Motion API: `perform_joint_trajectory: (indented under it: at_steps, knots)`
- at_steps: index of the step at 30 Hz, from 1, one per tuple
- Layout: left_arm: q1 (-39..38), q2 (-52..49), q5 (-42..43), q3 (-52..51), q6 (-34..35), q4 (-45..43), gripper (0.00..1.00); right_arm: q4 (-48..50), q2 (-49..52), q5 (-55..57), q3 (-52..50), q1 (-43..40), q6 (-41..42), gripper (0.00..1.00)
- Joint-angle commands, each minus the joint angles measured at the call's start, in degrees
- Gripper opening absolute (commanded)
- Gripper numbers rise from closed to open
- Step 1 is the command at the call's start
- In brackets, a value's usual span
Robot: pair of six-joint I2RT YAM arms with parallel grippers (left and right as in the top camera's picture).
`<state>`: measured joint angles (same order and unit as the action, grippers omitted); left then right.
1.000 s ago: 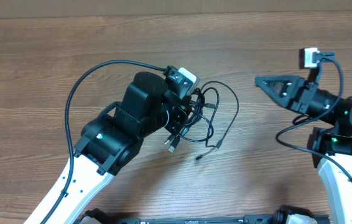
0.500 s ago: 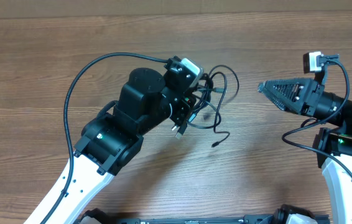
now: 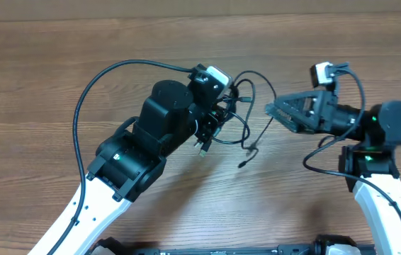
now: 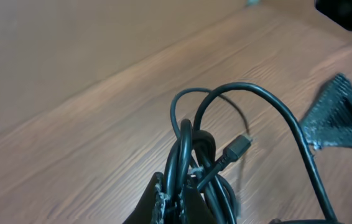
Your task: Untangle cables
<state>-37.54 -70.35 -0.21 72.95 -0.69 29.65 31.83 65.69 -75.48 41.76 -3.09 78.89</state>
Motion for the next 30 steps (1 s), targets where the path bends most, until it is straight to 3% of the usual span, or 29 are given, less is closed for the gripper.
perform_joint_trajectory:
  at_steps: [1, 7, 12, 17, 22, 30]
  knots:
    - [0.1, 1.1, -9.3, 0.5, 5.3, 1.6, 0.04, -8.9, 0.6, 9.4, 0.2, 1.3, -9.6, 1.00]
    - [2.9, 1.1, -8.7, 0.5, 5.6, 4.3, 0.04, -29.5, 0.6, 22.4, 0.2, 1.6, -23.9, 1.00]
    - [3.3, 1.1, -3.7, 0.5, -5.0, 4.7, 0.04, -38.0, -1.3, 30.8, 0.8, 3.4, -34.5, 0.99]
    - [3.3, 1.1, -3.7, 0.5, -10.0, 4.6, 0.04, -50.2, -5.0, 44.5, 5.0, 9.7, -45.1, 0.99]
    - [3.3, 1.1, -3.5, 0.5, -10.3, 4.7, 0.04, -57.2, -7.0, 50.6, 8.9, 14.6, -48.2, 1.00]
    - [2.6, 1.0, -1.0, 0.5, -12.2, 5.3, 0.04, -57.7, -9.6, 50.4, 11.9, 22.1, -49.2, 1.00]
